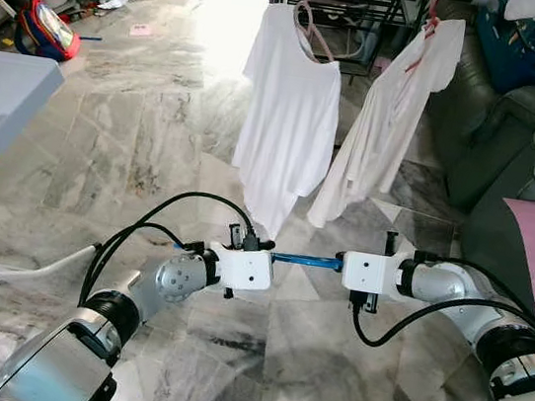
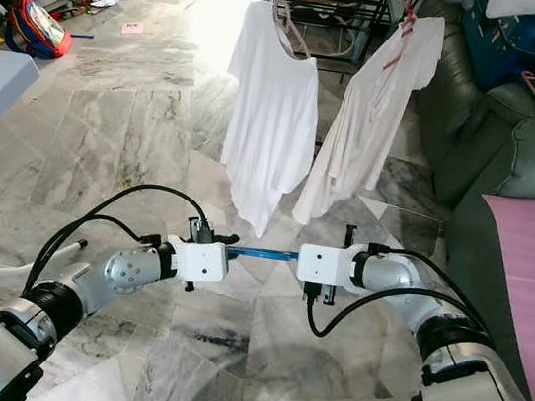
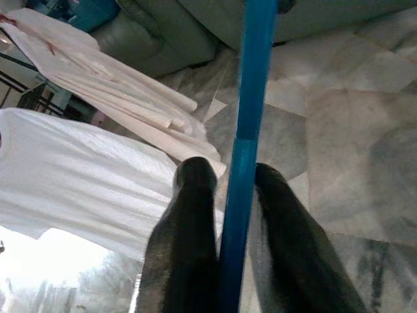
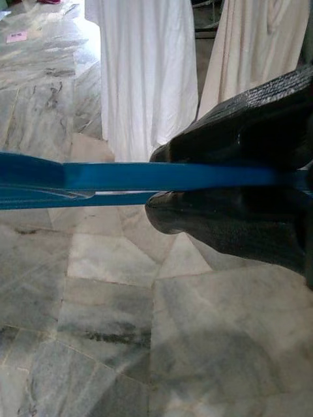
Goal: Hang hanger
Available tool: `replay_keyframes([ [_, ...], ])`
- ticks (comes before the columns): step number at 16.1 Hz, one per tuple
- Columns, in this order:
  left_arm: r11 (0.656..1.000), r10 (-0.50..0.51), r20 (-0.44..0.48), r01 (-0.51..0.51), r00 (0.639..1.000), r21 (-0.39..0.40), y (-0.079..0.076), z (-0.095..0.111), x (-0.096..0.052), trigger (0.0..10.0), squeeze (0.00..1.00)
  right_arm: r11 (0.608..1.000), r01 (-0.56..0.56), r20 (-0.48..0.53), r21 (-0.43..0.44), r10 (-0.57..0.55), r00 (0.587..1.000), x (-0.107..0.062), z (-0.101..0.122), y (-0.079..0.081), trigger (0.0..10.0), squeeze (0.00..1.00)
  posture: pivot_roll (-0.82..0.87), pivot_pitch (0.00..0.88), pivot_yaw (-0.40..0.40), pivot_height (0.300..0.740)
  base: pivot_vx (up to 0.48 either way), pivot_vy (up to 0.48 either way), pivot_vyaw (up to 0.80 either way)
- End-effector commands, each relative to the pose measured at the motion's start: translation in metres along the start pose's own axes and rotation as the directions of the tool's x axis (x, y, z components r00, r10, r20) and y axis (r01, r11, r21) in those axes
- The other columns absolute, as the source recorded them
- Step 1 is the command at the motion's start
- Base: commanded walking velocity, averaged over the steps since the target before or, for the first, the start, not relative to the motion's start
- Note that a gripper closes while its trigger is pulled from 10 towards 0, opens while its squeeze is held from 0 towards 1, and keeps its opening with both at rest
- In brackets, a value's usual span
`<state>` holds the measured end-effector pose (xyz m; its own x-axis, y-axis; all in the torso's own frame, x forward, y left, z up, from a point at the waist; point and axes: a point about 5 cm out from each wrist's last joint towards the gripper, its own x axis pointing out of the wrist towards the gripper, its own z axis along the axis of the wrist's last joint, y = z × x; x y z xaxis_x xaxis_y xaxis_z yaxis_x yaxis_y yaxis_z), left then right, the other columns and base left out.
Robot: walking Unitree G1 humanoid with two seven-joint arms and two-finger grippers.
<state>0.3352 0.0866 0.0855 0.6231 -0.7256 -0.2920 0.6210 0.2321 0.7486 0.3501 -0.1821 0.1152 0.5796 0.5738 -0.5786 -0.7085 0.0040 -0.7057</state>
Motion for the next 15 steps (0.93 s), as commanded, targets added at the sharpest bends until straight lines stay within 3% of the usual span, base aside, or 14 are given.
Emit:
replay_keyframes([
  [1, 1.0, -0.006, -0.011, 0.006, 1.0, 0.012, -0.001, -0.004, -0.003, 10.0, 1.0, 0.999, 0.034, 0.029, 0.022, -0.035, 0.999, -0.002, 0.002, -0.003, 0.0, 0.0, 0.06, 0.157, 0.005, 0.74, 0.0, 0.0, 0.0],
  [3, 0.999, 0.022, -0.007, -0.021, 1.0, 0.037, 0.002, -0.003, -0.003, 10.0, 1.0, 0.999, 0.031, 0.031, 0.035, -0.032, 0.999, 0.0, 0.001, 0.001, 0.0, 0.0, 0.05, 0.158, 0.005, 0.74, 0.0, 0.0, 0.0],
  [6, 0.975, 0.207, 0.03, -0.209, 0.978, 0.073, 0.025, 0.002, -0.004, 10.0, 1.0, 0.997, 0.021, 0.045, 0.071, -0.024, 0.999, 0.006, 0.003, 0.013, 0.0, 0.0, 0.05, 0.161, 0.006, 0.74, 0.0, 0.0, 0.0],
  [8, 0.963, 0.253, 0.057, -0.257, 0.966, 0.081, 0.031, 0.005, -0.006, 10.0, 1.0, 0.996, 0.02, 0.051, 0.087, -0.024, 0.998, 0.007, 0.003, 0.017, 0.0, 0.0, 0.05, 0.162, 0.007, 0.74, 0.0, 0.0, 0.0],
  [11, 0.976, 0.211, 0.095, -0.214, 0.973, 0.03, 0.024, 0.008, -0.005, 10.0, 1.0, 0.992, 0.037, 0.034, 0.119, -0.041, 0.999, 0.008, 0.0, 0.021, 0.0, 0.0, 0.05, 0.163, 0.007, 0.74, 0.0, 0.0, 0.0],
  [12, 0.99, 0.133, 0.106, -0.127, 0.985, -0.061, 0.01, 0.006, -0.005, 10.0, 1.0, 0.982, 0.073, -0.014, 0.174, -0.072, 0.997, 0.009, -0.007, 0.027, 0.0, 0.0, 0.05, 0.164, 0.006, 0.74, 0.0, 0.0, 0.0],
  [14, 0.989, 0.114, 0.095, -0.104, 0.989, -0.107, 0.002, 0.001, -0.009, 10.0, 1.0, 0.963, 0.114, -0.05, 0.242, -0.105, 0.993, 0.011, -0.011, 0.032, 0.0, 0.0, 0.05, 0.166, 0.005, 0.74, 0.0, 0.0, 0.0],
  [15, 0.991, 0.038, 0.066, -0.029, 0.997, -0.132, -0.013, -0.007, -0.013, 10.0, 1.0, 0.948, 0.127, -0.059, 0.291, -0.115, 0.992, 0.014, -0.012, 0.039, 0.0, 0.0, 0.05, 0.167, 0.004, 0.74, 0.0, 0.0, 0.0],
])
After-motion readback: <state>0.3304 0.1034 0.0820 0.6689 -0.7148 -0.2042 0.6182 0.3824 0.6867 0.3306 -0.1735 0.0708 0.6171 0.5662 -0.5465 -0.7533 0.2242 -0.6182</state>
